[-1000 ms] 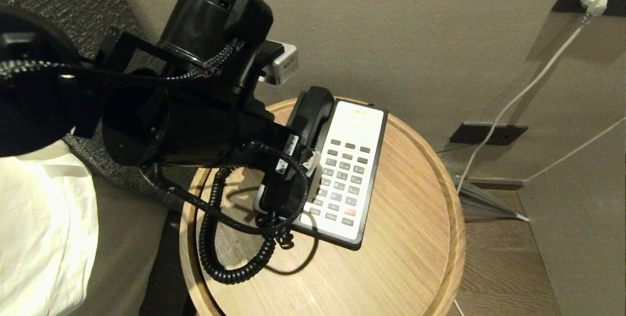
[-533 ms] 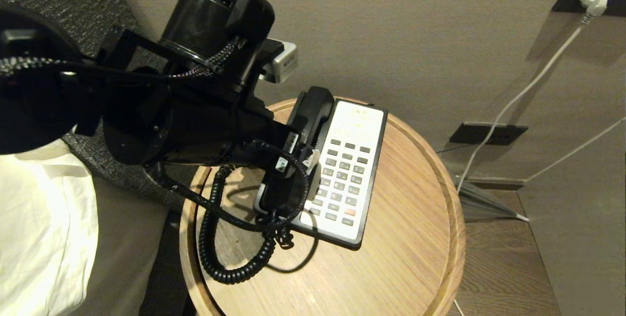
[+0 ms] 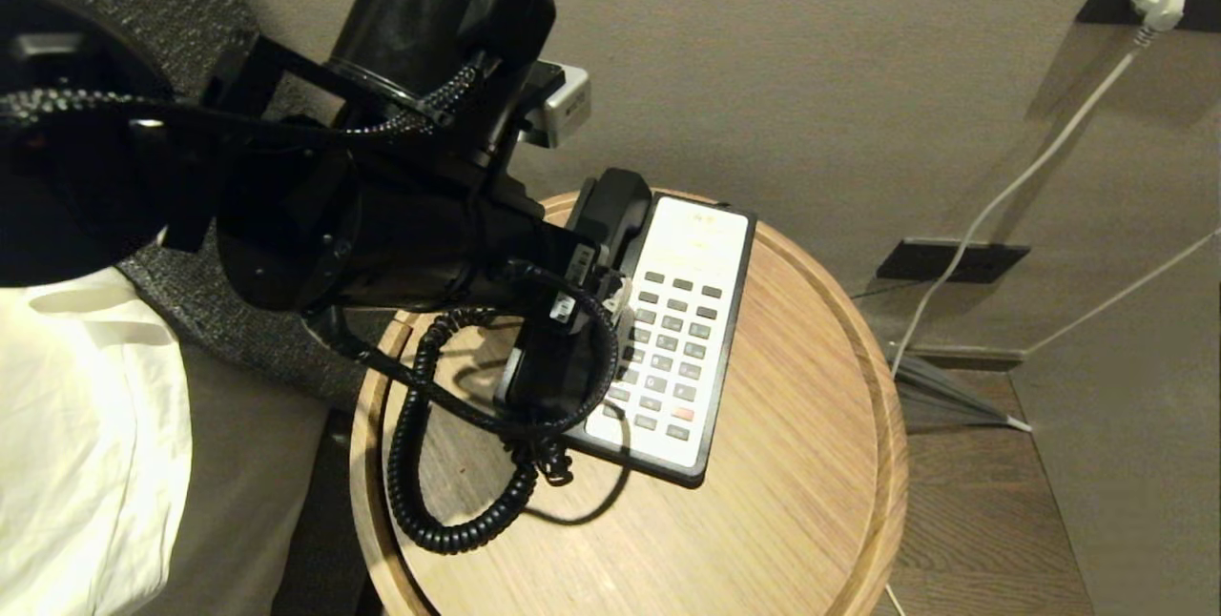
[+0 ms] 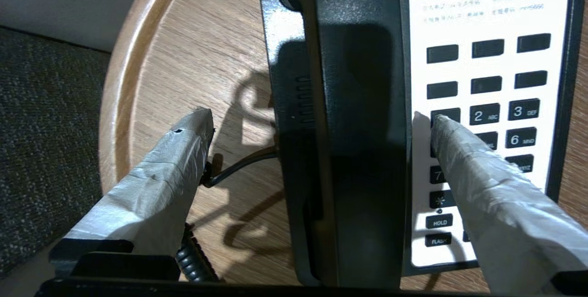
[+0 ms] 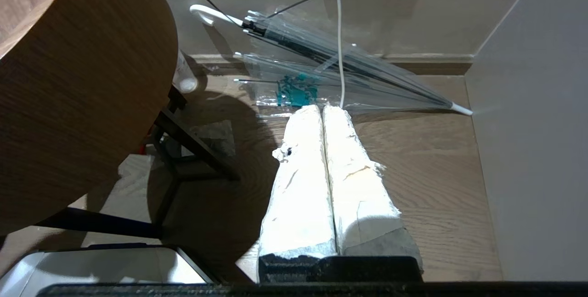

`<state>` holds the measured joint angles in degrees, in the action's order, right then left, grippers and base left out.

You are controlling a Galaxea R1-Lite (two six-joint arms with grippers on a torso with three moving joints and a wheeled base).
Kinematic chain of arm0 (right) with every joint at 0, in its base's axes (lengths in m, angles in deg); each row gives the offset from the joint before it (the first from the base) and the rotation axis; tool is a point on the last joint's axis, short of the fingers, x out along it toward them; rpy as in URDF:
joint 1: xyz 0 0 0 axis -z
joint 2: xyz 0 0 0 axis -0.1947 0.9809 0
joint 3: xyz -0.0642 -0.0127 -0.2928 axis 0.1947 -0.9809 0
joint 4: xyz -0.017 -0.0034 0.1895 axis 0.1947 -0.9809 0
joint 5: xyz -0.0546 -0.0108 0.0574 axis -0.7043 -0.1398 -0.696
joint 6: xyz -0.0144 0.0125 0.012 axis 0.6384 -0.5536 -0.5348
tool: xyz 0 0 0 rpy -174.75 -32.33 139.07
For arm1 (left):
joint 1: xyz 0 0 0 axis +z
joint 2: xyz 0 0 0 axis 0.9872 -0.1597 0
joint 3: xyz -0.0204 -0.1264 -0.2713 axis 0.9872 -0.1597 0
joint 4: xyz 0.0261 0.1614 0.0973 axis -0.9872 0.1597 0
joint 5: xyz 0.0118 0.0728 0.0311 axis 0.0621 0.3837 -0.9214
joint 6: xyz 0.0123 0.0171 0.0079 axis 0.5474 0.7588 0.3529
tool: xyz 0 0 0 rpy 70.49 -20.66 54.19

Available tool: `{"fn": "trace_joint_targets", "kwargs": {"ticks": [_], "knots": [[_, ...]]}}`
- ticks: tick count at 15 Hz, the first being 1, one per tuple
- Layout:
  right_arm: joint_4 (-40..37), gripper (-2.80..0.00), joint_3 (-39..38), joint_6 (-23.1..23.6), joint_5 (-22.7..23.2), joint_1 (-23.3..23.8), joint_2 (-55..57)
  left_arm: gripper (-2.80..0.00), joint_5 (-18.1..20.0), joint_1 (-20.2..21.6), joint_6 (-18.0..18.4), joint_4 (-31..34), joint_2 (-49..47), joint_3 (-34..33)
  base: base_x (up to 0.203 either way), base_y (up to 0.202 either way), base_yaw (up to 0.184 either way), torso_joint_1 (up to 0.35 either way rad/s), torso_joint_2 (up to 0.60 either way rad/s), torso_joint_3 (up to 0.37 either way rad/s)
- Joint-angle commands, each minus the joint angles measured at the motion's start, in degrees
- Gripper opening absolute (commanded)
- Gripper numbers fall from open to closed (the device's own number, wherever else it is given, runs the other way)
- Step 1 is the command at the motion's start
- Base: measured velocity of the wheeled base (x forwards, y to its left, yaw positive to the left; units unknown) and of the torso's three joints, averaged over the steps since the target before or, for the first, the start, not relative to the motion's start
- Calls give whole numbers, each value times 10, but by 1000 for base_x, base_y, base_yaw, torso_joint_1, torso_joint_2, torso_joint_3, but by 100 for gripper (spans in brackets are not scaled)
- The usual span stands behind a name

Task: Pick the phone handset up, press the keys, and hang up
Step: Pick up the desk phone handset

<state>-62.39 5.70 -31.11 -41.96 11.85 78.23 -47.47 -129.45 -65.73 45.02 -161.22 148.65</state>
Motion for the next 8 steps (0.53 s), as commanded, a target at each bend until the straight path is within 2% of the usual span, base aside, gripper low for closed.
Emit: {"fn": "trace_joint_targets", "kwargs": {"ticks": [1,3,4,5,8], "knots": [[0,-280,0,0,0,0,0,0,-3,-1,-8,2,-4,1,0,0,0,0,0,0],[0,-280,0,0,0,0,0,0,-3,-2,-9,3,-4,-1,0,0,0,0,0,0],[0,-280,0,0,0,0,0,-235,-3,-2,-9,2,-4,-2,0,0,0,0,0,0],[0,-280,0,0,0,0,0,-280,-3,-2,-10,2,-4,-2,0,0,0,0,0,0],[0,-280,0,0,0,0,0,-280,-3,-4,-11,1,-3,-2,0,0,0,0,0,0]]}}
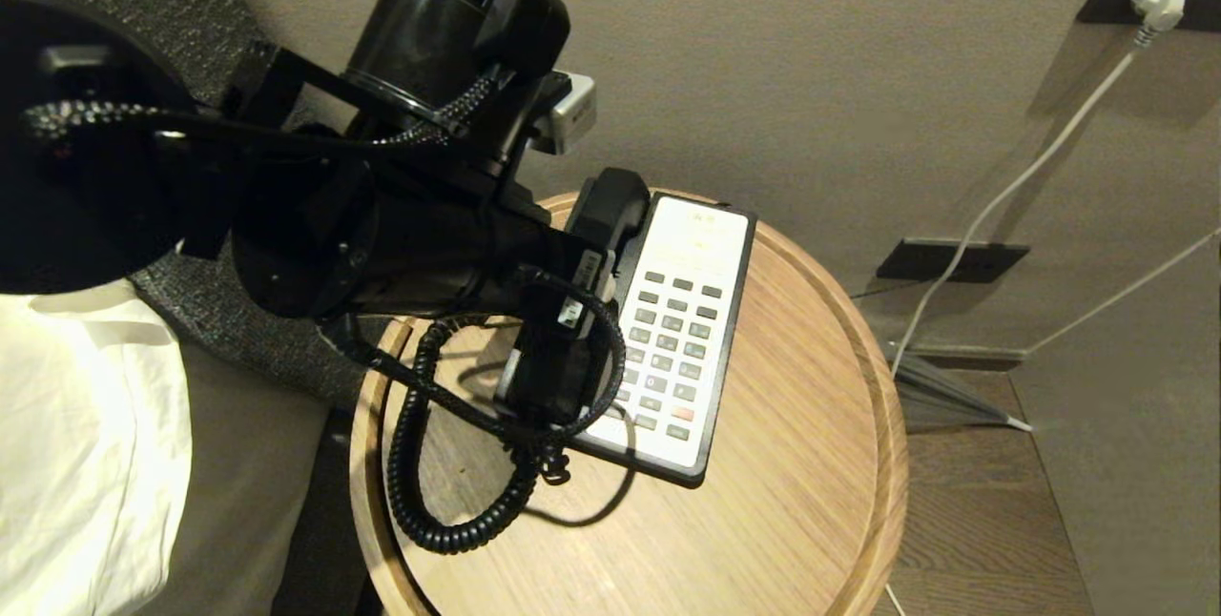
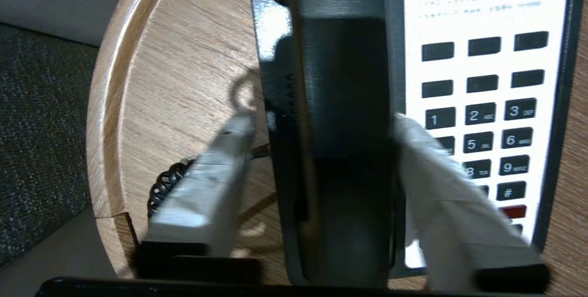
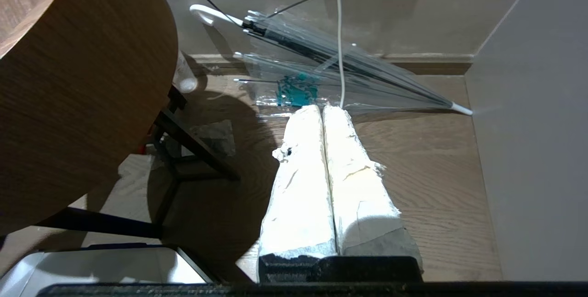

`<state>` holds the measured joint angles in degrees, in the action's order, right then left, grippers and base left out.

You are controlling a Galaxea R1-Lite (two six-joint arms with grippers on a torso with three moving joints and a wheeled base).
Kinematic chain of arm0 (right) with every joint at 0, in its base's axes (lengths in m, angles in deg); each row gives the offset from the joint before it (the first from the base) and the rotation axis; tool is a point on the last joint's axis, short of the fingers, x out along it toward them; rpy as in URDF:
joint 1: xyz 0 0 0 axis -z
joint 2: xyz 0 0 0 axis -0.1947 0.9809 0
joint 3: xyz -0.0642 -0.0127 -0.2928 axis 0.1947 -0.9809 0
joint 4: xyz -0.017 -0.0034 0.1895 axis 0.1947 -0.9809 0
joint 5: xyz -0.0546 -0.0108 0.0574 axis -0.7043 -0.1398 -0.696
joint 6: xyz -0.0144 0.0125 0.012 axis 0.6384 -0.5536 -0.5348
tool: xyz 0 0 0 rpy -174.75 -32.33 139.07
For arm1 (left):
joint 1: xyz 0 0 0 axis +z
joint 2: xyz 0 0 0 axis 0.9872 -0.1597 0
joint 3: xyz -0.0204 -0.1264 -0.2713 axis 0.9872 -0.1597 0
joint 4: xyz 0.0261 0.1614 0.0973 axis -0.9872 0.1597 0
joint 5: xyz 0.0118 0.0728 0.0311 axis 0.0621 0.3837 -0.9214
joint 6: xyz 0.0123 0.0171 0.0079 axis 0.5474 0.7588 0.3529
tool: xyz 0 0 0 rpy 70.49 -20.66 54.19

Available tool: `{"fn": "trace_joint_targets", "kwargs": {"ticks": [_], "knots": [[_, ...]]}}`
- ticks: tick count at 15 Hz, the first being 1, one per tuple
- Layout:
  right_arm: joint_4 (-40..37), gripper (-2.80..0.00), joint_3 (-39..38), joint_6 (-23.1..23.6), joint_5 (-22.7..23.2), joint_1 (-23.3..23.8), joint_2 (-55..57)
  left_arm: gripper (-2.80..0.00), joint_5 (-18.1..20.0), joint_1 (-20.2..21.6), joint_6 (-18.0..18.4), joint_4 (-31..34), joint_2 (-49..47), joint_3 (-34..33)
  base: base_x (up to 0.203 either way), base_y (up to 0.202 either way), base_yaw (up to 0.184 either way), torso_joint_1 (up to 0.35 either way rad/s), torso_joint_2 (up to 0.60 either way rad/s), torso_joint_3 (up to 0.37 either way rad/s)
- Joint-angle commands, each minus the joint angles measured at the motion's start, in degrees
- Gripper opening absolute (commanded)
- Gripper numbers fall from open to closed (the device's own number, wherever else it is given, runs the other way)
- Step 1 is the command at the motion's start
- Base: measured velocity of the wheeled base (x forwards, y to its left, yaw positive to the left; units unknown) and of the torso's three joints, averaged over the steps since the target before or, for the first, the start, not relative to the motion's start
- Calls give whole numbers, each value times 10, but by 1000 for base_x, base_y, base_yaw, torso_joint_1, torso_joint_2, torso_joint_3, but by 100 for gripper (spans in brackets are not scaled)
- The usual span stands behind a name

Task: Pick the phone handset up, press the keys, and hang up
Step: Pick up the desk phone handset

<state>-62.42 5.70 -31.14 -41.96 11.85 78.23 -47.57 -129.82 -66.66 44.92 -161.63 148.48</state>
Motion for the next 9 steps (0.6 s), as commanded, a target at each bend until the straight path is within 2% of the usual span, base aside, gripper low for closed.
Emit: {"fn": "trace_joint_targets", "kwargs": {"ticks": [1,6,9], "knots": [[0,-280,0,0,0,0,0,-280,-2,-1,-1,2,0,-2,0,0,0,0,0,0],[0,-280,0,0,0,0,0,-280,-2,-7,-22,3,3,-2,0,0,0,0,0,0],[0,-280,0,0,0,0,0,-280,-10,-8,-23,3,9,-1,0,0,0,0,0,0]]}}
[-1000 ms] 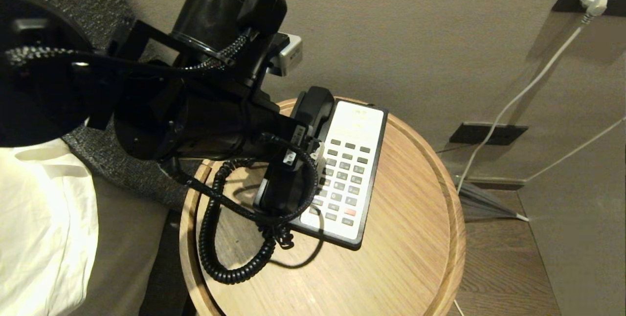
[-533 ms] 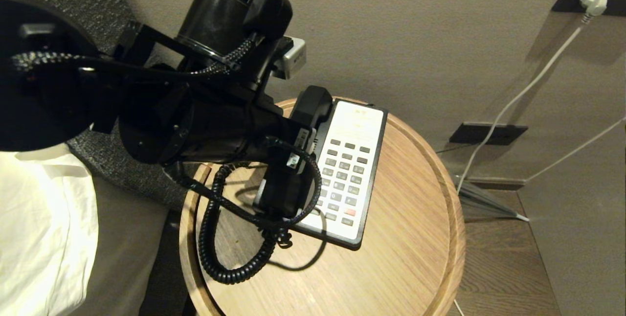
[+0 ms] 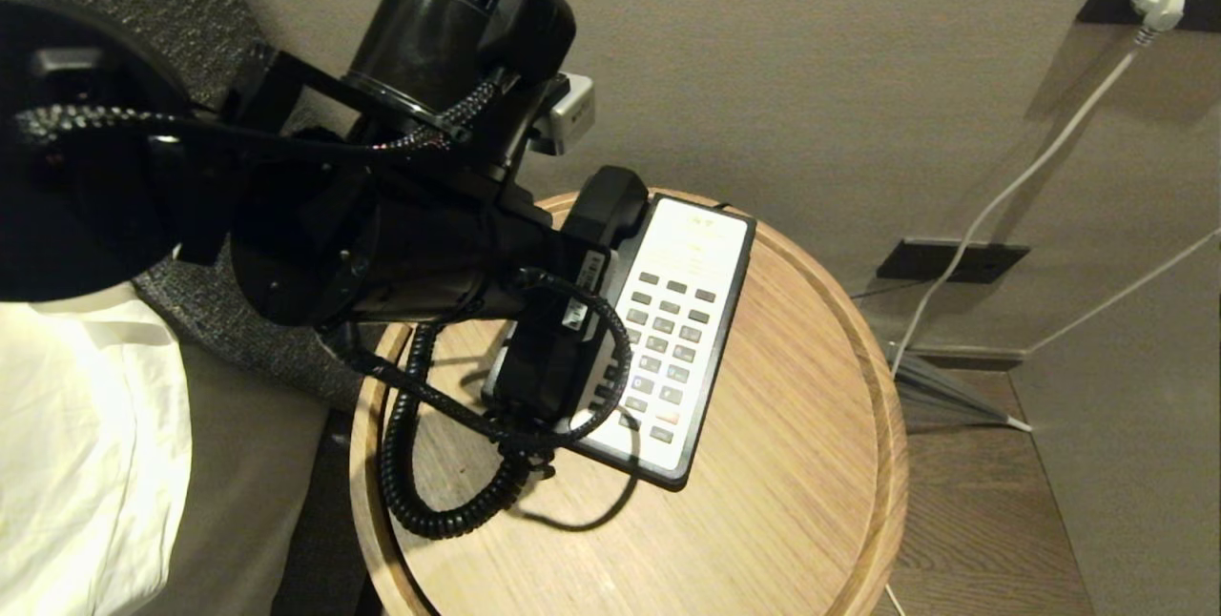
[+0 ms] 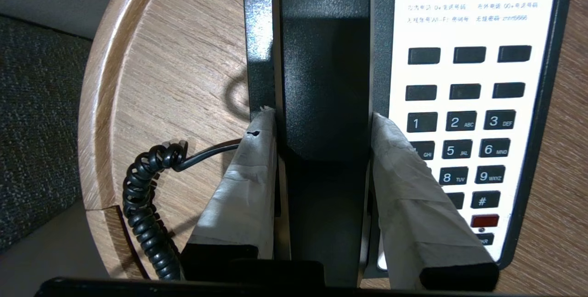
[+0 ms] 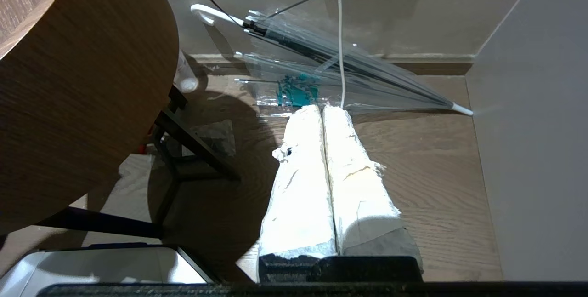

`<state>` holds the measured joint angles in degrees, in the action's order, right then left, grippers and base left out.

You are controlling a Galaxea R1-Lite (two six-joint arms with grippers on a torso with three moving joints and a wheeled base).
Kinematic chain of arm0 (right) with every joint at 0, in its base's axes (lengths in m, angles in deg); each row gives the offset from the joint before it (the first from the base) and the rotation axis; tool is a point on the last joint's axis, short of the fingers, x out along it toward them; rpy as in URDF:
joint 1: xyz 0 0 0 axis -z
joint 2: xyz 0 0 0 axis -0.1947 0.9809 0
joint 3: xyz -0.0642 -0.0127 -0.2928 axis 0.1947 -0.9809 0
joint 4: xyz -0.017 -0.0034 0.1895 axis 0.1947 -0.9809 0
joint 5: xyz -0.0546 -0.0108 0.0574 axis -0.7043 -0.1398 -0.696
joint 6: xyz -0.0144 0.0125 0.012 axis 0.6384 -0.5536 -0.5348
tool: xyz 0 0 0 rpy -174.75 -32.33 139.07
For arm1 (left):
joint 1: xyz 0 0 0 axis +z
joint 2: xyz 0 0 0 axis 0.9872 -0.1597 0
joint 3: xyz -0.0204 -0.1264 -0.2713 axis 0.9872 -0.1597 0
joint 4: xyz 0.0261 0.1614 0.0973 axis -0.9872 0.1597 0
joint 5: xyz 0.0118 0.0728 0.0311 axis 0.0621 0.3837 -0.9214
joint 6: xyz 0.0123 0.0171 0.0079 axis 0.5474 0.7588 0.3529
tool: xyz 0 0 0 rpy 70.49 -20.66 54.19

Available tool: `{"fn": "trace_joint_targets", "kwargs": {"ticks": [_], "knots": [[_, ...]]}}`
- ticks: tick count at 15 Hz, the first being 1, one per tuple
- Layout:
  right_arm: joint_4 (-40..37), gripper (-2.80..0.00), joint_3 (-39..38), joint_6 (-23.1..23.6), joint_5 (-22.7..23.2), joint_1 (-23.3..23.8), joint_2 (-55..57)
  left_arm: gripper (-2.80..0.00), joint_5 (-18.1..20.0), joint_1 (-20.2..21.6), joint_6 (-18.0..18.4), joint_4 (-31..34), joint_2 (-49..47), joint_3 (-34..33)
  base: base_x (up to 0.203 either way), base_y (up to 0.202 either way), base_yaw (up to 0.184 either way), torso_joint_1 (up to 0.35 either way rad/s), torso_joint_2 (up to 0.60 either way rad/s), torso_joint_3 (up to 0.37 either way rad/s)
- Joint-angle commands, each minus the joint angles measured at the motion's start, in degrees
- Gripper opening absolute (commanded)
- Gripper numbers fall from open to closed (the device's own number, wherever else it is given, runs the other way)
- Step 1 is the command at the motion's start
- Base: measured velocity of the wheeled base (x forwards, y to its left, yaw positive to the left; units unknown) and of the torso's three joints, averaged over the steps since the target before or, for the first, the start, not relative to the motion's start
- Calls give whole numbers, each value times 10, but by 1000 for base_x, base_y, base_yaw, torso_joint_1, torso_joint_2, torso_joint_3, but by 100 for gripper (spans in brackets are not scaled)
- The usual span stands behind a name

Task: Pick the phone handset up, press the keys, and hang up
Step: Pick up the desk phone handset

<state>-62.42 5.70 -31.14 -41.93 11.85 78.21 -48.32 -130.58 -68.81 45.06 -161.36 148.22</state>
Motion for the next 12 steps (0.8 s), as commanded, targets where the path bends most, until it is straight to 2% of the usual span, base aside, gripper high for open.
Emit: {"fn": "trace_joint_targets", "kwargs": {"ticks": [1,9,12], "knots": [[0,-280,0,0,0,0,0,-280,-3,-1,-2,1,8,4,0,0,0,0,0,0],[0,-280,0,0,0,0,1,-280,-17,-1,-21,1,68,-2,0,0,0,0,0,0],[0,-280,0,0,0,0,0,-280,-13,-1,-58,1,123,-16,0,0,0,0,0,0]]}}
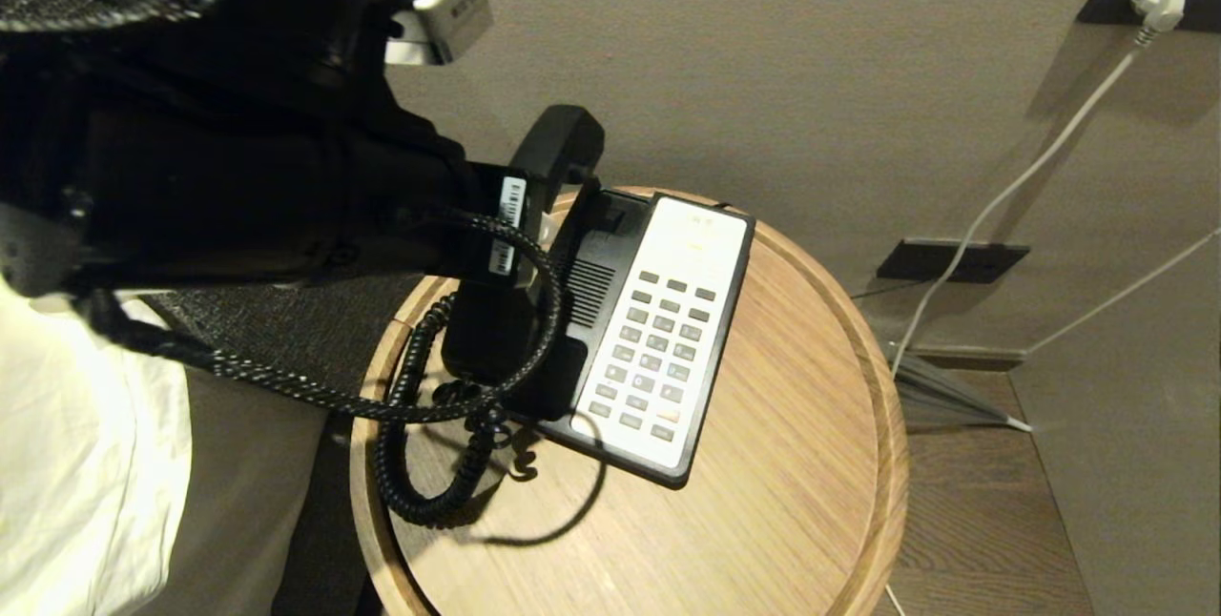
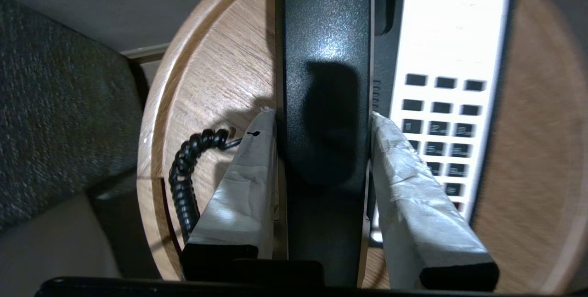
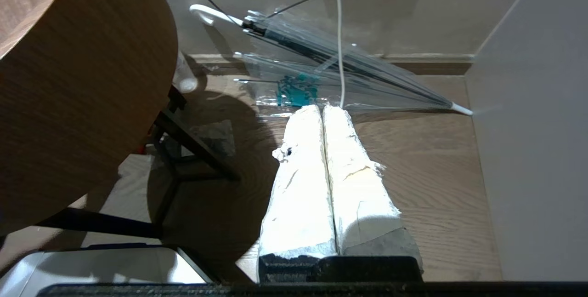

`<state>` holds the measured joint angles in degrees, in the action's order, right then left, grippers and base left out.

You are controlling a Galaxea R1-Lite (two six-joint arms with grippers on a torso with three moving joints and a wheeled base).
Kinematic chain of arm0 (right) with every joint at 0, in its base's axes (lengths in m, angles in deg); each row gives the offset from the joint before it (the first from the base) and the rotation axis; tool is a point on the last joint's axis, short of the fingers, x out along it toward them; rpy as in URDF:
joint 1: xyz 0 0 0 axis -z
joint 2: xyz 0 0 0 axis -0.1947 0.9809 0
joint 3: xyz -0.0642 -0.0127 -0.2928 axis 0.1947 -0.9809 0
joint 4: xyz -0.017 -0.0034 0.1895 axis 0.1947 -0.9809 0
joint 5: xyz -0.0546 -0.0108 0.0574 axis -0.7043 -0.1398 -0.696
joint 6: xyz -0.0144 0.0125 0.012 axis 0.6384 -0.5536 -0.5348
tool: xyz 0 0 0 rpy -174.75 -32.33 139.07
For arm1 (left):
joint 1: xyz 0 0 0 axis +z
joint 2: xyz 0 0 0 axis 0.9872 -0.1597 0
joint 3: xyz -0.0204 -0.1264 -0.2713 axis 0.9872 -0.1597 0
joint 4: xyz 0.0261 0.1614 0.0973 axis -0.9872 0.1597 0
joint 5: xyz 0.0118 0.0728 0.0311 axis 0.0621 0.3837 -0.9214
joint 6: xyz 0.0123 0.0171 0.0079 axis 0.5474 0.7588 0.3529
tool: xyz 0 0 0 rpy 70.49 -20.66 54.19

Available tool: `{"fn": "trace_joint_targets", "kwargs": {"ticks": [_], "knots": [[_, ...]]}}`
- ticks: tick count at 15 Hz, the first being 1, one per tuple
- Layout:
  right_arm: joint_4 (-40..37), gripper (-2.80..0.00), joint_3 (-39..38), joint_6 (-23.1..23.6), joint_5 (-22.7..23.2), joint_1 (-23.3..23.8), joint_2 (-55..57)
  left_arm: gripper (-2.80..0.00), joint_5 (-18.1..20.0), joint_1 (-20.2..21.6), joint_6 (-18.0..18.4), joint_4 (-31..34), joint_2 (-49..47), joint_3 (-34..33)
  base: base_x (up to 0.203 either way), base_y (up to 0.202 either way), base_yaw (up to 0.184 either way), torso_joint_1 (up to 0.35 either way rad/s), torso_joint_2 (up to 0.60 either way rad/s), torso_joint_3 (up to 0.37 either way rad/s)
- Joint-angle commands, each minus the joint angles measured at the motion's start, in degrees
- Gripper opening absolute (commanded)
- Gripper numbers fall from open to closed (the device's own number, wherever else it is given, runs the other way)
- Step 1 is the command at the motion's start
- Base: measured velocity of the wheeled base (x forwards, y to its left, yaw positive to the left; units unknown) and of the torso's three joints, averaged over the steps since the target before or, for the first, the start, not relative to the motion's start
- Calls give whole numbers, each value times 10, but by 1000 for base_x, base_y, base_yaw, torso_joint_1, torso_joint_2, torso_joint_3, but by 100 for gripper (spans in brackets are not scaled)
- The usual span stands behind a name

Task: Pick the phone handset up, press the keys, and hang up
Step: Pick up the desk phone handset, then dial the number

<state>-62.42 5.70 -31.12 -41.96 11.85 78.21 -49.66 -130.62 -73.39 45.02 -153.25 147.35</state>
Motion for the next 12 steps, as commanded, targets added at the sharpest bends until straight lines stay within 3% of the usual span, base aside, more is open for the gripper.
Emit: {"fn": "trace_joint_targets", "kwargs": {"ticks": [1,6,9,12], "knots": [[0,-280,0,0,0,0,0,-280,5,0,-26,1,65,-19,0,0,0,0,0,0],[0,-280,0,0,0,0,1,-280,69,0,-115,-5,250,-165,0,0,0,0,0,0],[0,-280,0,0,0,0,0,-280,91,1,-155,-8,365,-263,0,0,0,0,0,0],[0,-280,0,0,0,0,1,-280,137,1,-175,-13,425,-303,0,0,0,0,0,0]]}}
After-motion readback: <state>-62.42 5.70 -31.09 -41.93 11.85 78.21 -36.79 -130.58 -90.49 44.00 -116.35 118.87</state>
